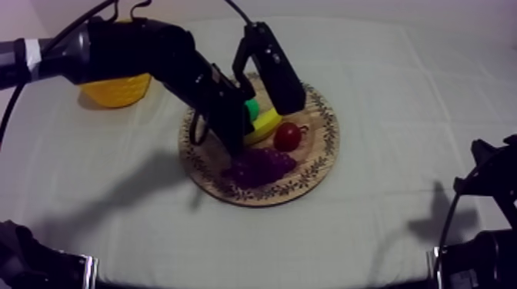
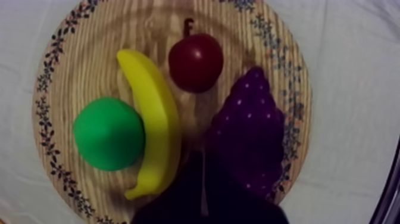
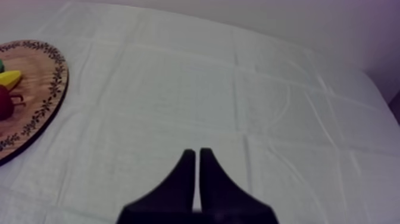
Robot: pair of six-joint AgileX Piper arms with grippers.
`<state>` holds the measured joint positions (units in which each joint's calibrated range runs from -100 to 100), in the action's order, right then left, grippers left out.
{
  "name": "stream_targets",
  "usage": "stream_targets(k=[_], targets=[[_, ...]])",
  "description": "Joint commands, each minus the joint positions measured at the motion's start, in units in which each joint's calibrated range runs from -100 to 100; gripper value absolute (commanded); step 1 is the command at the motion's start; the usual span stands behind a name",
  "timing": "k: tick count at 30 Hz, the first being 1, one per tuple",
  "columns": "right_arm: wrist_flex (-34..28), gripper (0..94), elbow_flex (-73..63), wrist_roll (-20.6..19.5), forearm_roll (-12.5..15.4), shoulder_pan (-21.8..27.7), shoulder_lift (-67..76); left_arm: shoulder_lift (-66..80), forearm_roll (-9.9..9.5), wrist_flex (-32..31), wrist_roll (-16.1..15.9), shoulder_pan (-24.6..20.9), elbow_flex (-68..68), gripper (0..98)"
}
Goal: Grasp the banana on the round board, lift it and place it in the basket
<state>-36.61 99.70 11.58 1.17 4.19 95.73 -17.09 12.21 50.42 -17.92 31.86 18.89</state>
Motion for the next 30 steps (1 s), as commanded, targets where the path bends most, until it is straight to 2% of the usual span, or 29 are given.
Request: stream_targets(k=[1, 9, 18, 30], targets=[[0.0, 0.2, 0.0, -0.2, 0.0, 0.0, 0.0, -0.1, -0.07, -0.2, 0.0, 0.1, 0.1, 0.5], [0.0, 0.2, 0.0, -0.2, 0.0, 0.0, 0.0, 0.3, -0.34, -0.8, -0.5, -0.4, 0.9, 0.3], [0.0, 0.2, 0.0, -0.2, 0.0, 0.0, 0.0, 1.7, -3.82, 2.2, 1.9, -0.6, -1.1, 0.2], [0.0, 0.2, 0.0, -0.2, 0.0, 0.0, 0.0, 4.3, -5.73, 5.8, 3.4, -1.1, -3.6, 0.2]])
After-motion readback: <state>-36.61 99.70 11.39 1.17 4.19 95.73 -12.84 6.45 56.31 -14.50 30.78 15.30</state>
